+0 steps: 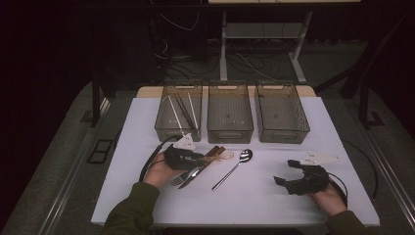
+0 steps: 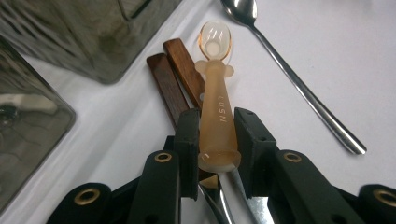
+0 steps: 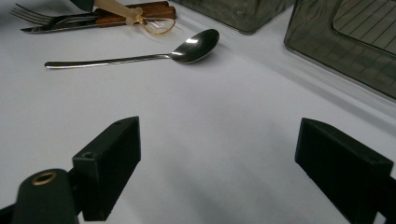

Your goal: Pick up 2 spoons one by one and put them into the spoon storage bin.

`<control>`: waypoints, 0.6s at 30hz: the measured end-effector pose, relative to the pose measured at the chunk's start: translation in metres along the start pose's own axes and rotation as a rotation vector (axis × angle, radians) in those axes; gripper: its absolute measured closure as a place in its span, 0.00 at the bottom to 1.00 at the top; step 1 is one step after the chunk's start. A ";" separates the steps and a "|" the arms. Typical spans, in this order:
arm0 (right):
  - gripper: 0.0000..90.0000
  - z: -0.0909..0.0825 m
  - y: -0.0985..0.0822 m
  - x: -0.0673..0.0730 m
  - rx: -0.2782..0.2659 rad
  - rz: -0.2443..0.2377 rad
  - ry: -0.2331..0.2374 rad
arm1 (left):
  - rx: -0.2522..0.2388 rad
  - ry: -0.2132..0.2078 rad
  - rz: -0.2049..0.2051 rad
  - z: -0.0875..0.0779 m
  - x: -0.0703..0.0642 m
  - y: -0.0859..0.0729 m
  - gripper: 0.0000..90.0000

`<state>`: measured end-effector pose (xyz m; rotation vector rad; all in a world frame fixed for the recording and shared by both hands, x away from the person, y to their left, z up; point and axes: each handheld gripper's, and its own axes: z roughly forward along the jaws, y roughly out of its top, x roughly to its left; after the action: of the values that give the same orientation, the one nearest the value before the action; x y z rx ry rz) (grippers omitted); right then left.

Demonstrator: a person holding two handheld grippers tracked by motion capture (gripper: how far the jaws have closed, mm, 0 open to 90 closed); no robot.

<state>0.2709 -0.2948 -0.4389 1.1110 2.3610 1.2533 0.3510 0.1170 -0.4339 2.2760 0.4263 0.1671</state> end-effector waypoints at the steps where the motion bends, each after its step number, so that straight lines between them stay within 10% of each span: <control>1: 0.16 0.000 0.000 0.000 -0.001 0.001 0.000 | -0.002 0.005 0.002 0.000 -0.001 0.001 0.80; 18: 0.16 0.000 0.001 0.001 0.001 -0.006 0.000 | -0.089 0.035 -0.049 -0.017 -0.012 0.007 0.80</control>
<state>0.2700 -0.2939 -0.4380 1.1032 2.3634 1.2497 0.3375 0.1199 -0.4168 2.1758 0.4833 0.1968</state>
